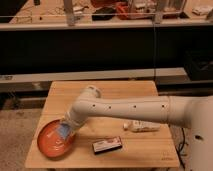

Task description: Place the white sponge in the ceramic bowl

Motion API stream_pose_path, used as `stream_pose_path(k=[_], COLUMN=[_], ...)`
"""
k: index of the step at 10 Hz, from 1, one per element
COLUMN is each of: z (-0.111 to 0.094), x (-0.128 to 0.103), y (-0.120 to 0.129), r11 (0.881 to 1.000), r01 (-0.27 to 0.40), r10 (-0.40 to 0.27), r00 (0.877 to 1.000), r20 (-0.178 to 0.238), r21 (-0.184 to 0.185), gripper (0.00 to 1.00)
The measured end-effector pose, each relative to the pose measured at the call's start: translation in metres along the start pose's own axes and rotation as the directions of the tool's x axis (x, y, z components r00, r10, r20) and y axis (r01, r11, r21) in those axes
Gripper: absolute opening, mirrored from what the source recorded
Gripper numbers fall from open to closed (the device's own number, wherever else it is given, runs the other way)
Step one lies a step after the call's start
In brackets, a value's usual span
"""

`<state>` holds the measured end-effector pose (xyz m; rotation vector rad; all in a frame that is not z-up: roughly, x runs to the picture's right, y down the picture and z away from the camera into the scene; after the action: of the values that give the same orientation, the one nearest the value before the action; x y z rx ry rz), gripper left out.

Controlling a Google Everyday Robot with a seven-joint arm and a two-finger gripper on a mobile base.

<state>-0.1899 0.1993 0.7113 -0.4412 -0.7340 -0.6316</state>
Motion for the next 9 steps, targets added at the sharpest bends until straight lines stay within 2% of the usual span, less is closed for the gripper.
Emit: stream_pose_path(k=[9], z=[0.041], x=[-0.022], y=[-0.014], r11=[0.999], r01=[0.028], r10=[-0.028], r00=[1.000], r20=[0.004], r21=[-0.032], gripper=[0.03])
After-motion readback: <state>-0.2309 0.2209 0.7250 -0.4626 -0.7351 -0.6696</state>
